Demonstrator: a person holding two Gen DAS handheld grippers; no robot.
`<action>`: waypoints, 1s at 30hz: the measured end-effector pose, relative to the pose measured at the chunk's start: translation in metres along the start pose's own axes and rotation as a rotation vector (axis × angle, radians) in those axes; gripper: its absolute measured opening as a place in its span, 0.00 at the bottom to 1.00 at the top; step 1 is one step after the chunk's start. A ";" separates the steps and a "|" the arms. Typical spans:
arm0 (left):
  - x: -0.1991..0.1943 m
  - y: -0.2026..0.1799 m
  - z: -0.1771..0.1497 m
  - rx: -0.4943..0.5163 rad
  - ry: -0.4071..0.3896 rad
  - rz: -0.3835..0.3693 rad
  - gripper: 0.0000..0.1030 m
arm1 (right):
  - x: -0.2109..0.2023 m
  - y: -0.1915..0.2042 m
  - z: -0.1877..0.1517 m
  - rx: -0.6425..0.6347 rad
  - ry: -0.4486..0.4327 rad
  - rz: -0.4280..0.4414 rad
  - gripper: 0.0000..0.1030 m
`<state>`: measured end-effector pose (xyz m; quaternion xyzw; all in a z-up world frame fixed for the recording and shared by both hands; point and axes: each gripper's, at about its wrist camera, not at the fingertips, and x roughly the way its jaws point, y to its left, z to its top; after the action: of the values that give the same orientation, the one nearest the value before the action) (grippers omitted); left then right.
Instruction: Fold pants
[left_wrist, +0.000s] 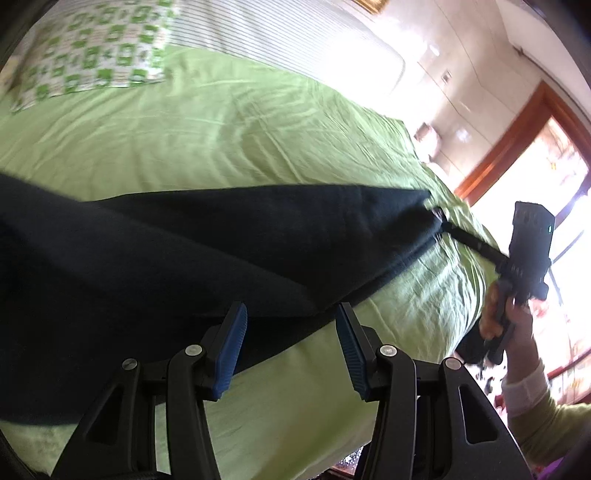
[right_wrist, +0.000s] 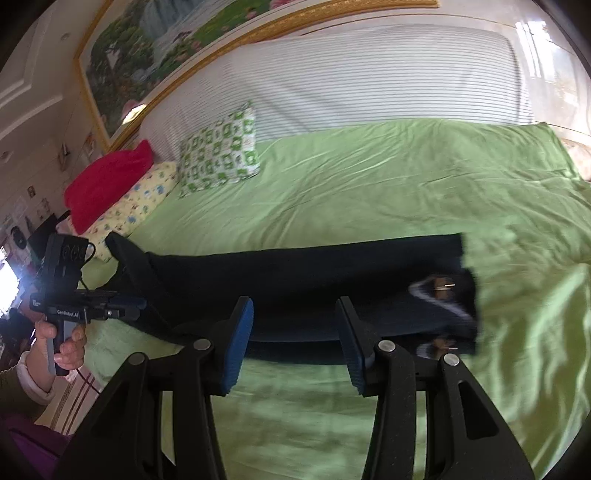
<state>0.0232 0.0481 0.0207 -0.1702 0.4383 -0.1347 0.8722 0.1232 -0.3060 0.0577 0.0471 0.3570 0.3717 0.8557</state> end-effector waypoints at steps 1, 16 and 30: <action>-0.005 0.005 0.000 -0.019 -0.015 0.009 0.50 | 0.007 0.008 -0.001 -0.006 0.010 0.020 0.46; -0.097 0.114 0.009 -0.343 -0.190 0.121 0.71 | 0.078 0.108 0.001 -0.094 0.074 0.228 0.67; -0.118 0.170 0.040 -0.596 -0.232 0.117 0.76 | 0.122 0.177 0.014 -0.245 0.117 0.310 0.67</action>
<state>0.0018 0.2545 0.0578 -0.4068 0.3651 0.0704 0.8344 0.0828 -0.0941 0.0591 -0.0248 0.3467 0.5416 0.7654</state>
